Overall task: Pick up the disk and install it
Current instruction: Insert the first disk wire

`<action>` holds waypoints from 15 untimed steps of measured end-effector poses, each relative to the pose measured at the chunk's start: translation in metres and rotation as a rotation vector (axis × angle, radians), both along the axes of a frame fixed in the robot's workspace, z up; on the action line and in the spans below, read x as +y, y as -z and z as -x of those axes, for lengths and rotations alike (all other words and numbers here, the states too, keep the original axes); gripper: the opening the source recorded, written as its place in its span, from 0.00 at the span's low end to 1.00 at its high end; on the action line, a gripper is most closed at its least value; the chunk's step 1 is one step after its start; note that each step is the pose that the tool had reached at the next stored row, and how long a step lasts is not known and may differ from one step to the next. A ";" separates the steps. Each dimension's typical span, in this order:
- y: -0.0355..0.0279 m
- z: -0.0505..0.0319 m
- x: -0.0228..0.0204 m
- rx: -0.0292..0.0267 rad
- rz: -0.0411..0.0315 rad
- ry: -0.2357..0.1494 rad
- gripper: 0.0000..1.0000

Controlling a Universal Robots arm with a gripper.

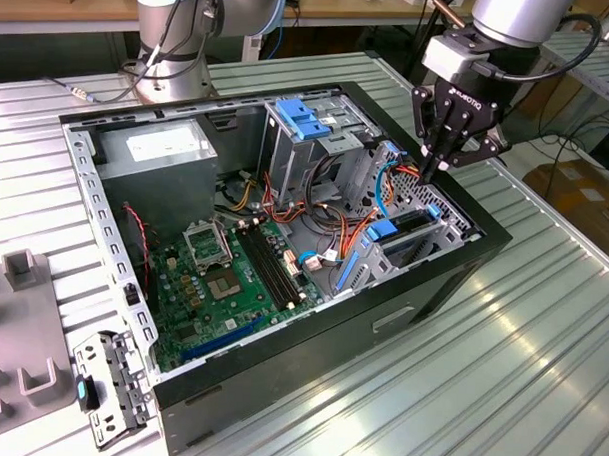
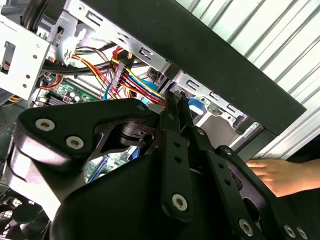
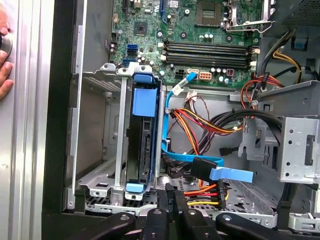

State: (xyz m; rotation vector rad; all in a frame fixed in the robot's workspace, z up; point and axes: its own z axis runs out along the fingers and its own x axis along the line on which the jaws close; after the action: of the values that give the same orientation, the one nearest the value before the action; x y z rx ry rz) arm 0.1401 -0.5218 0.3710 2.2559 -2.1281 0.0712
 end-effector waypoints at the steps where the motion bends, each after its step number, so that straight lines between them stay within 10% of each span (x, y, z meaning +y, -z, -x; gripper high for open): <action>1: 0.0000 0.0005 -0.0009 0.0000 0.0001 0.000 0.17; 15: 0.0101 0.0138 -0.0105 0.0000 -0.0002 0.020 0.17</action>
State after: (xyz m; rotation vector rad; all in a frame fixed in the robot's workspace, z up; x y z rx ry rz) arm 0.1263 -0.5323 0.3608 2.2348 -2.1498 0.0704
